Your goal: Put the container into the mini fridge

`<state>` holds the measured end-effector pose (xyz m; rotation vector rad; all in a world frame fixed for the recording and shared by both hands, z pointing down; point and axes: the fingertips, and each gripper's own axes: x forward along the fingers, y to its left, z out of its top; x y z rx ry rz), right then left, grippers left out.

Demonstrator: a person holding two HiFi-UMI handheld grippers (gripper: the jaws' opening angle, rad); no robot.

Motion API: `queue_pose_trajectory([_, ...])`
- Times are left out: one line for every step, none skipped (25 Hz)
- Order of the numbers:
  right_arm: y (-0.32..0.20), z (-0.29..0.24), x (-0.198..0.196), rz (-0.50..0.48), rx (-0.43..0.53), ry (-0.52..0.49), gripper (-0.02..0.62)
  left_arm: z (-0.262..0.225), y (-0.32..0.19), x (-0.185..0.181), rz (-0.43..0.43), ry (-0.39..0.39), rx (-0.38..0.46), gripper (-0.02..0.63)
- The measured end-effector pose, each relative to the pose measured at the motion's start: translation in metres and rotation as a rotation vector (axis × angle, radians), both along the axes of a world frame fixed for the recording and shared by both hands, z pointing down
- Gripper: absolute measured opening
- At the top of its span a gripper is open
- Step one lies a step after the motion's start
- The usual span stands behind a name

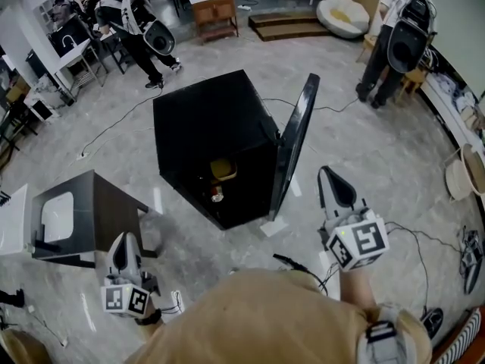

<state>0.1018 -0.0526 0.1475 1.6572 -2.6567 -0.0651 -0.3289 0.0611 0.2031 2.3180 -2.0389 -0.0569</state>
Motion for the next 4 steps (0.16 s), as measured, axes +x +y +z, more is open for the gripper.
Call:
queue_pose_trajectory([-0.0005,-0.0006,-0.0006,-0.001,0.0,0.002,0.002,-0.0001,-0.0001,0.0,0.0,-0.001,-0.002,0.002])
queue_pose_trajectory([-0.0008,-0.0007,-0.0012,-0.001,-0.001,0.002,0.002,-0.0002,-0.0002,-0.0005,0.0,-0.001,-0.004,0.002])
queue_pose_trajectory([-0.0011,-0.0007,-0.0016,0.0,-0.002,0.002,0.002,-0.0002,-0.0005,-0.0011,0.001,-0.001,-0.005,0.002])
queue_pose_trajectory([-0.0014,-0.0006,-0.002,0.001,-0.003,0.001,0.002,-0.0003,-0.0009,-0.0018,0.001,-0.001,-0.006,0.003])
